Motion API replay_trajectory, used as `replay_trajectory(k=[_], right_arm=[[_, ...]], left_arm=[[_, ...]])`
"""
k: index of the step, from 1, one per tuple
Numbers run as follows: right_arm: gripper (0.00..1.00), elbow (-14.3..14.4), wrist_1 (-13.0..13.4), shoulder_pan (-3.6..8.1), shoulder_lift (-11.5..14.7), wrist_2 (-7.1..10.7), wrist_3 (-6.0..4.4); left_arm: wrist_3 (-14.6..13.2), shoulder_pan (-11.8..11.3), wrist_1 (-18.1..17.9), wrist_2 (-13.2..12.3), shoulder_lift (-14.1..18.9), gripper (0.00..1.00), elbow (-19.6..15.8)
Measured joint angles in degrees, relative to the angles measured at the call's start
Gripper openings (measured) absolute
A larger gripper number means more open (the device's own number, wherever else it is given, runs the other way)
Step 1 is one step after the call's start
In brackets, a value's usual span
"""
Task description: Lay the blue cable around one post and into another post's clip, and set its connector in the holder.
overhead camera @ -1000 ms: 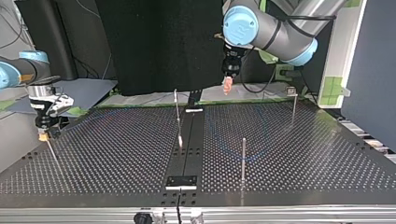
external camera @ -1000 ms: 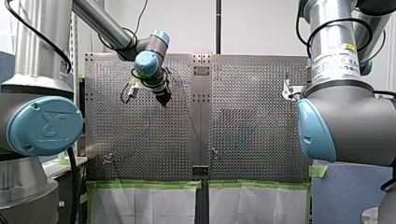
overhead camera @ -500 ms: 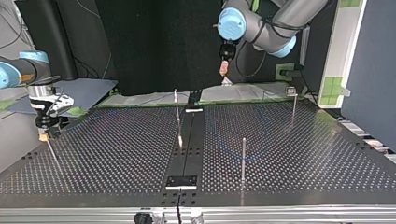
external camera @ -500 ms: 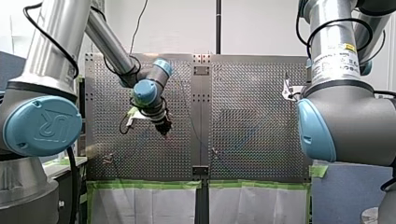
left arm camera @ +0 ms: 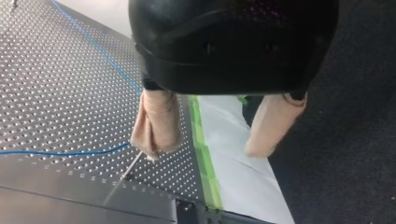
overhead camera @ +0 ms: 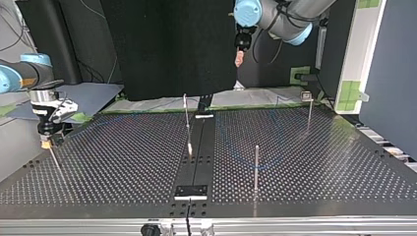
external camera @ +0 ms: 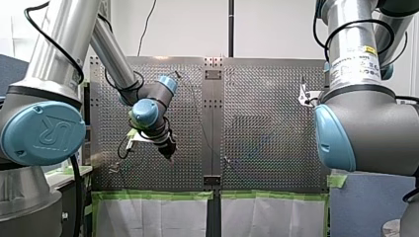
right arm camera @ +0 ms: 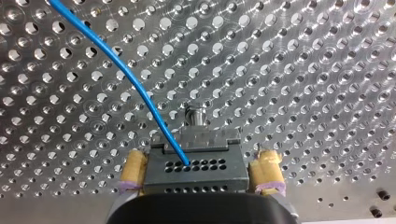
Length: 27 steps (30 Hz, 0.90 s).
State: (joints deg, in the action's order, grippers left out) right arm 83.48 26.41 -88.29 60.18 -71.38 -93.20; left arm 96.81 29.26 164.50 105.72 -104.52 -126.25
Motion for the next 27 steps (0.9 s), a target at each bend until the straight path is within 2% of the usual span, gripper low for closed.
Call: replay_trajectory(k=[11, 15, 27], right_arm=[[1.0, 0.0, 0.0, -0.05, 0.0, 0.0, 0.19], [1.0, 0.0, 0.0, -0.07, 0.0, 0.0, 0.2], [1.0, 0.0, 0.1, -0.08, 0.0, 0.0, 0.2]], left_arm=[[-0.2, 0.0, -7.0, -0.2, 0.0, 0.98, -6.9], [-0.6, 0.0, -9.3, -1.2, 0.0, 0.98, -9.2], [-0.8, 0.0, -15.6, -2.3, 0.0, 0.98, -10.5]])
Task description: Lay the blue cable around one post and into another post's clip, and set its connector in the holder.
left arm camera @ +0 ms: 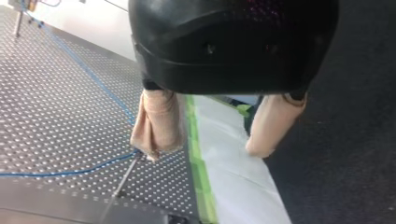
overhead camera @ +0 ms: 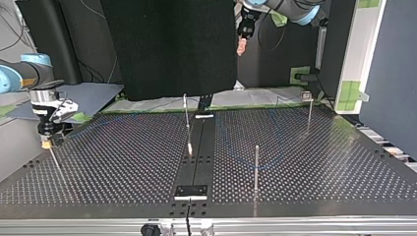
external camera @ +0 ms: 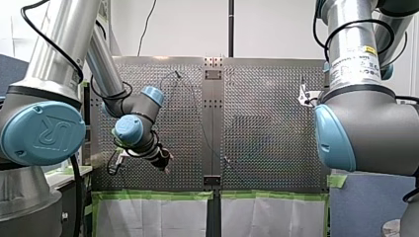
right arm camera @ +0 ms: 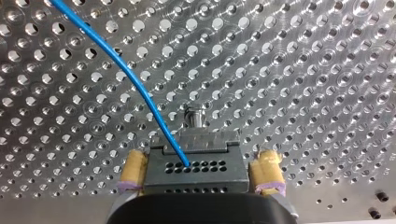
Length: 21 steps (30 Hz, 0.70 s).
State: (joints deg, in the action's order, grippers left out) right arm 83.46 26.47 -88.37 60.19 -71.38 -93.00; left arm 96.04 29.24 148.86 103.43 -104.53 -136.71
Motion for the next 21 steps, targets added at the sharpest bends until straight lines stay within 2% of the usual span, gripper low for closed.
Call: replay_trajectory(k=[21], right_arm=[[1.0, 0.0, 0.0, -0.13, 0.0, 0.0, 0.08]], left_arm=[[0.4, -0.2, -11.3, 0.2, 0.0, 0.98, 0.0]])
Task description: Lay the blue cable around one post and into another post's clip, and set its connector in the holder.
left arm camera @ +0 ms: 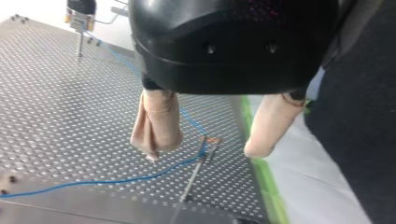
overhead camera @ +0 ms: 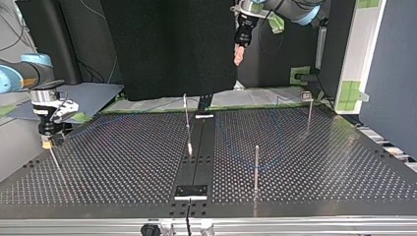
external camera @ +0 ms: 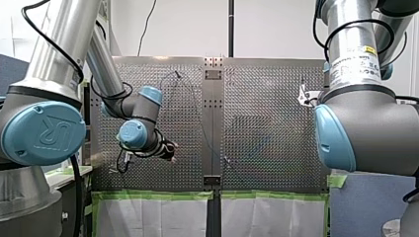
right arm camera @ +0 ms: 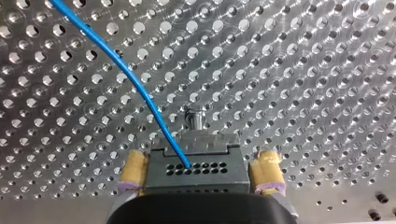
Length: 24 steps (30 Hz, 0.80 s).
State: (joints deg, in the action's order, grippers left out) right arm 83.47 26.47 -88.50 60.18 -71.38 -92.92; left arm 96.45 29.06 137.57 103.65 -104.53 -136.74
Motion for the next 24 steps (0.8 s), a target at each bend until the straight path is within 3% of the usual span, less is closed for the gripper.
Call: replay_trajectory(k=[24], right_arm=[[1.0, 0.0, -0.4, -0.14, 0.0, 0.06, 0.0]], left_arm=[[0.7, -0.2, -13.9, 0.3, 0.0, 0.98, 0.0]])
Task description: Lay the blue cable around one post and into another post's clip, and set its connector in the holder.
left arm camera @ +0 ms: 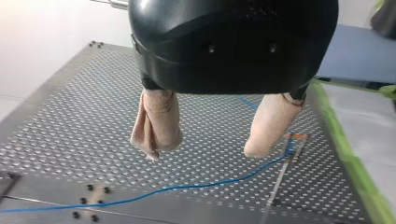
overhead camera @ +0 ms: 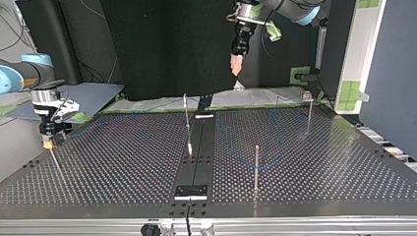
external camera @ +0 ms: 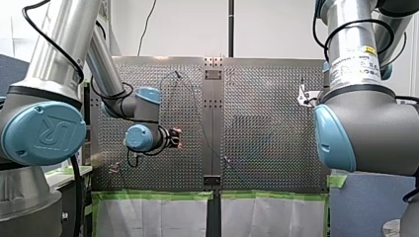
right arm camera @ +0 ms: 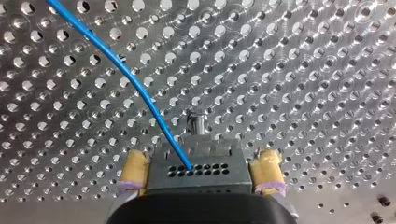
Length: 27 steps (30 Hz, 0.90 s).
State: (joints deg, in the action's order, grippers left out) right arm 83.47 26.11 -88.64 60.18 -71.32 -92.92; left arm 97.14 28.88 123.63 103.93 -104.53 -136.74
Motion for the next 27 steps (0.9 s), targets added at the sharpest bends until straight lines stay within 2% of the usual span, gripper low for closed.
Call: replay_trajectory(k=[17, 27], right_arm=[[1.0, 0.0, -0.2, 0.0, 0.0, -0.06, 0.02], [1.0, 0.0, -0.2, 0.0, 0.0, -0.06, 0.07]], left_arm=[[0.1, -0.2, -10.3, 0.2, 0.0, 0.98, 0.0], [0.1, -0.3, -11.4, 0.2, 0.0, 0.98, 0.0]])
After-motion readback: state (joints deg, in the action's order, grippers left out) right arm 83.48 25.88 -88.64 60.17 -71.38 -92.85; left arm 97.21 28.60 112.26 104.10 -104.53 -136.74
